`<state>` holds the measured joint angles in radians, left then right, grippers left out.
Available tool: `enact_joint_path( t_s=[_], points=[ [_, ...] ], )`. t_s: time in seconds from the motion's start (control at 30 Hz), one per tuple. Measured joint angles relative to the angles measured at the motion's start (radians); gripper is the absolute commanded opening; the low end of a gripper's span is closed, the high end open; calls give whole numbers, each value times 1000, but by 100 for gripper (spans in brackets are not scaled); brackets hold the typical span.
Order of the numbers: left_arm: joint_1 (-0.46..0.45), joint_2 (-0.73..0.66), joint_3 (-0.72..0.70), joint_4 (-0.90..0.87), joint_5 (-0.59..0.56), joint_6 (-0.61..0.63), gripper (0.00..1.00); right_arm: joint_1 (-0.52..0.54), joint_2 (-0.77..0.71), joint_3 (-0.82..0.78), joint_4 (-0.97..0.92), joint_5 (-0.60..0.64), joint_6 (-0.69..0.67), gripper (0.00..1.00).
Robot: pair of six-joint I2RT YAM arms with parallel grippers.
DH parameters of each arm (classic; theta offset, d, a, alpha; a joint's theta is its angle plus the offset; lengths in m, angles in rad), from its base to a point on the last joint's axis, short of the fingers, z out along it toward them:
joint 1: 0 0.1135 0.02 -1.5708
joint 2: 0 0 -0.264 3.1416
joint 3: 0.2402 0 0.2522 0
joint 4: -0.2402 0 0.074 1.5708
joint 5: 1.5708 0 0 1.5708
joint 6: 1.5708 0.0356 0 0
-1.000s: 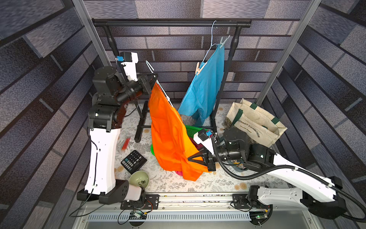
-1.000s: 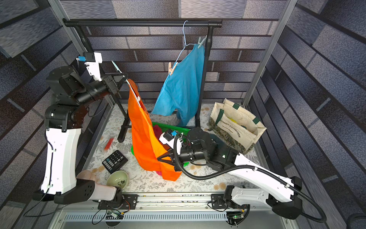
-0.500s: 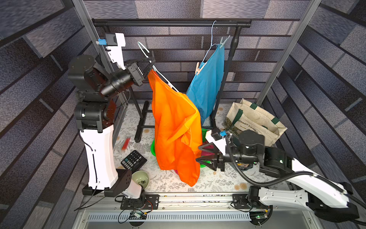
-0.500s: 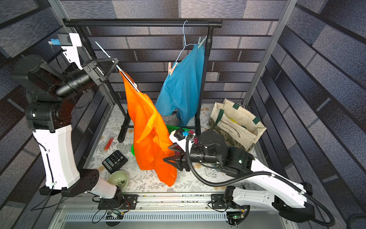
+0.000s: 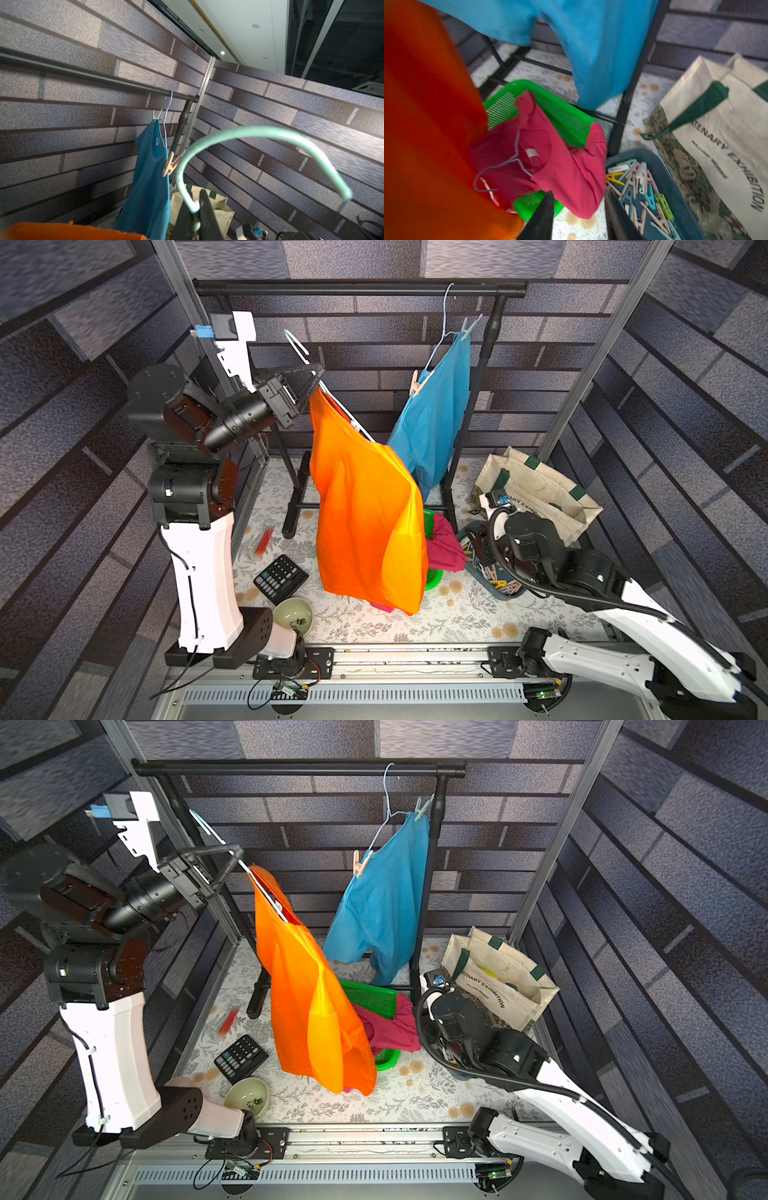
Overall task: Use clothespins to secure the t-shirt on both sides of the hanger
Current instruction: Pick up the hanger from the basket, then pick up the clothespin from the storage box.
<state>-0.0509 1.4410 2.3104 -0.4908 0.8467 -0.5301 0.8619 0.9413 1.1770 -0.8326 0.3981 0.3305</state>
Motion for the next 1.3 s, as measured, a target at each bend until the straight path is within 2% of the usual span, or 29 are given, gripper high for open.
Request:
enact_joint_path(
  t_s=[0.07,0.27,0.33,0.53,0.73,1.03,1.3],
  points=[
    [-27,-57,-163,10,-21,32,0,-93,60,-58,-11,-68,38,37],
    [-103,-256,-663,82,-148,108,0,-275,192,-206,6,-244,84,33],
    [-117,-330,-792,101,-185,118,0,-334,227,-236,22,-274,96,34],
    [-127,-525,-1040,151,-274,135,0,-444,312,-264,102,-303,111,35],
    [-127,-583,-1170,153,-321,136,0,-514,444,-265,201,-303,111,38],
    [-124,-583,-1223,129,-354,147,0,-584,560,-264,313,-296,122,38],
    [-122,-583,-1226,129,-355,149,0,-597,702,-213,376,-294,121,19]
  ],
)
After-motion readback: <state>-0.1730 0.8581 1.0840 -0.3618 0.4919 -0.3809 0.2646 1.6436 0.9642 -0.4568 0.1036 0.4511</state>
